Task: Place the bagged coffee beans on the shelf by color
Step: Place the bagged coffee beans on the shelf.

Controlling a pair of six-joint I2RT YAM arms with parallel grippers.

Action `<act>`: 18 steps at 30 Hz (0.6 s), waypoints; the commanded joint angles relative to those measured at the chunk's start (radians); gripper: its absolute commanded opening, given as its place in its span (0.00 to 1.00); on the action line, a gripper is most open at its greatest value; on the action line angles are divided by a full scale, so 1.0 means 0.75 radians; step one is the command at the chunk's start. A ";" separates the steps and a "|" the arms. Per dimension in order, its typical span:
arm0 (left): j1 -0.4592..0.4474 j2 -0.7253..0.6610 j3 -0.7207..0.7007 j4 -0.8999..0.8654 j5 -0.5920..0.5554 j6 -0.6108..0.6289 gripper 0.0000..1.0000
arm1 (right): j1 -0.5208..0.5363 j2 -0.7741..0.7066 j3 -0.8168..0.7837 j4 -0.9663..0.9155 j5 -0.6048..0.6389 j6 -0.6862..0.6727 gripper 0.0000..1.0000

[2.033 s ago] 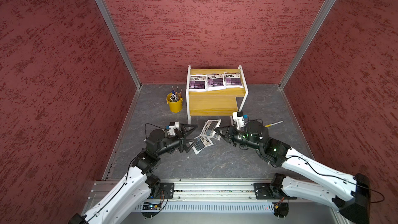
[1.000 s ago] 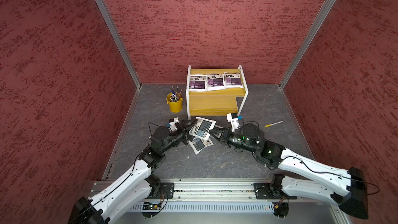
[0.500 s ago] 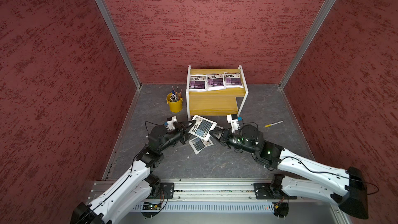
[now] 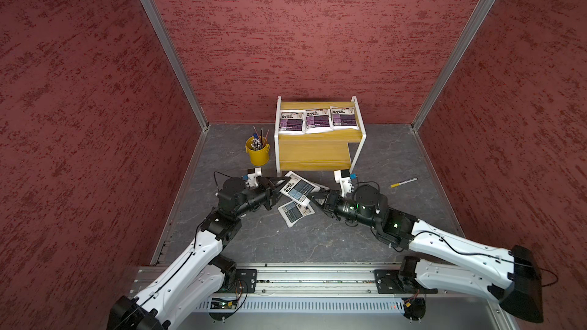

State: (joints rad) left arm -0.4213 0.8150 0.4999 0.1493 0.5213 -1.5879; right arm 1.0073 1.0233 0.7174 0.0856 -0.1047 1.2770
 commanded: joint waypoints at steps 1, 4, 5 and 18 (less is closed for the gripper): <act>0.017 0.030 0.042 0.028 0.097 0.053 0.22 | 0.015 -0.037 -0.026 0.021 0.001 -0.011 0.36; 0.027 0.073 0.053 0.073 0.150 0.057 0.15 | 0.015 -0.055 -0.042 0.013 0.009 -0.013 0.39; 0.030 0.087 0.059 0.082 0.168 0.059 0.14 | 0.015 -0.059 -0.046 0.015 0.010 -0.012 0.40; 0.197 0.191 0.158 0.007 0.537 0.192 0.14 | -0.019 -0.250 -0.009 -0.357 0.064 -0.128 0.60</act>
State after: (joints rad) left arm -0.3027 0.9455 0.5915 0.1604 0.7982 -1.5013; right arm 1.0031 0.8768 0.6636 -0.0364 -0.0906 1.2434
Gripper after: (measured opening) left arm 0.141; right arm 0.587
